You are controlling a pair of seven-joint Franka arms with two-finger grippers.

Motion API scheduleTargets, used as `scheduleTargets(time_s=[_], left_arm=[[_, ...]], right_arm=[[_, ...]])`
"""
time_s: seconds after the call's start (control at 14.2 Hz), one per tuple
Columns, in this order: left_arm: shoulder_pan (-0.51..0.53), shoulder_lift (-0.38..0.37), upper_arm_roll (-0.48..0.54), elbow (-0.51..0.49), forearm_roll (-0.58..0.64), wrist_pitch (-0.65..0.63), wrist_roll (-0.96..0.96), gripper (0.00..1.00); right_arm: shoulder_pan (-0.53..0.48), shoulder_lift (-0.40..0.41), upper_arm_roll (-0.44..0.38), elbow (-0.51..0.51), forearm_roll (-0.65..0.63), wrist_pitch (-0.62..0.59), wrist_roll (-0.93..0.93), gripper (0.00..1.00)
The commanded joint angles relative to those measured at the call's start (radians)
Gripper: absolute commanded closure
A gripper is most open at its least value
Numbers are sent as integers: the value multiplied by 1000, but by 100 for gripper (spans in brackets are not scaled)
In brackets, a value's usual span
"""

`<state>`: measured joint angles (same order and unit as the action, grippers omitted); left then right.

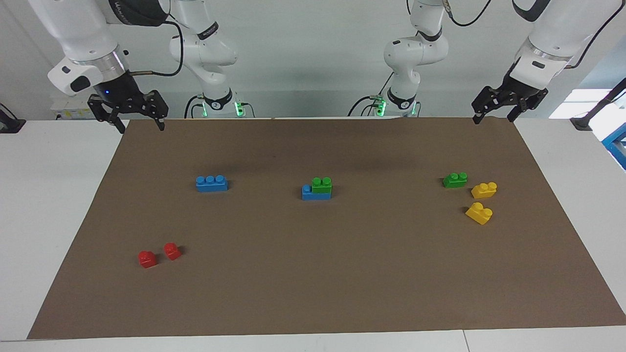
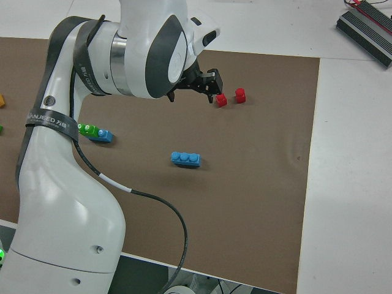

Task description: Remove green block with left arm and hold with right

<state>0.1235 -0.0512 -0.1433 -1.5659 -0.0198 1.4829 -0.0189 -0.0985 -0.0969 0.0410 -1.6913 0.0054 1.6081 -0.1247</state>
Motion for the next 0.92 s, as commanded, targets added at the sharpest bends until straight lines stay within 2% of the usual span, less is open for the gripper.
scheduleTargets(time_s=[0.0,0.85], left_arm=[[13,-33,-7,-39,-19,23,17,0],[10,-33,-5,-40,-19,23,14,0]], right_arm=[[-10,-27,7,-33,-21,15,13,0],[-9,-29,5,-33,-22,16,23,0]])
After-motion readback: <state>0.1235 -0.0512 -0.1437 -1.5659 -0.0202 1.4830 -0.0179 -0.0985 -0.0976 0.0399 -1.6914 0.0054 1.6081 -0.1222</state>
